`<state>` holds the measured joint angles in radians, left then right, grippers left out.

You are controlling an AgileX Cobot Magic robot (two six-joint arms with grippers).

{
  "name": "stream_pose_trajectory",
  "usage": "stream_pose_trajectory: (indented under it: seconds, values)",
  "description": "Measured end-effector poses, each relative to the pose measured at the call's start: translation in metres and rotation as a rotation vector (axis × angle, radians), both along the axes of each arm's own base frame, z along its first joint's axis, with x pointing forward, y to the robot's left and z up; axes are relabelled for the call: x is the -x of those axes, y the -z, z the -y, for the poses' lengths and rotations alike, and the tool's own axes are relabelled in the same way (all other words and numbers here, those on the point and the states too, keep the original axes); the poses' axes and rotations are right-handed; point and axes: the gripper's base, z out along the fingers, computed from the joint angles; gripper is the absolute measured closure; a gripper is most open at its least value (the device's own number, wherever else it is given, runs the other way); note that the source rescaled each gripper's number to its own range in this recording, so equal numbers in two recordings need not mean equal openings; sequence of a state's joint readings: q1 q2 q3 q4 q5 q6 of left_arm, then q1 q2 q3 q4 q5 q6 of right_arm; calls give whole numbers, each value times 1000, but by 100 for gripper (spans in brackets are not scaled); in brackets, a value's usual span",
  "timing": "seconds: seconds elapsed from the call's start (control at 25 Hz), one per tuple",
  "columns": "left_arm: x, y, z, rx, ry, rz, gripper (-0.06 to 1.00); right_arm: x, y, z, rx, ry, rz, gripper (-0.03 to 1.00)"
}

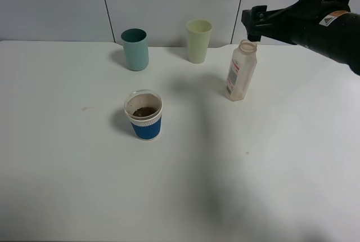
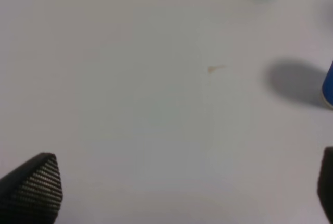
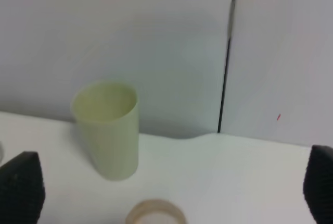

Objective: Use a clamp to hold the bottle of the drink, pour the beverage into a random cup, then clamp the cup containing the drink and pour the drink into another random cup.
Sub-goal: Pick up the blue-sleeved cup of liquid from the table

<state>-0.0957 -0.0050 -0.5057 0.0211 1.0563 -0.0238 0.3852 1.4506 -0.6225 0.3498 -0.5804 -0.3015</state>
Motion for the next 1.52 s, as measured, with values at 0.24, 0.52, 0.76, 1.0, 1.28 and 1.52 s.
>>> stream_pose_trajectory:
  seconds: [0.24, 0.52, 0.76, 1.0, 1.28, 1.52]
  values:
    - [0, 0, 0, 0, 0, 0, -6, 19, -18, 1, 45, -79, -58, -3]
    - [0, 0, 0, 0, 0, 0, -6, 45, -38, 2, 86, -186, -112, -3]
    - [0, 0, 0, 0, 0, 0, -6, 70, -41, 11, 162, -203, -258, -3]
    - [0, 0, 0, 0, 0, 0, -6, 102, -56, 33, 282, -146, -306, -3]
    - [0, 0, 0, 0, 0, 0, -6, 135, -70, 52, 290, -87, -321, -3]
    - [0, 0, 0, 0, 0, 0, -6, 160, -75, 66, 288, -48, -343, -3]
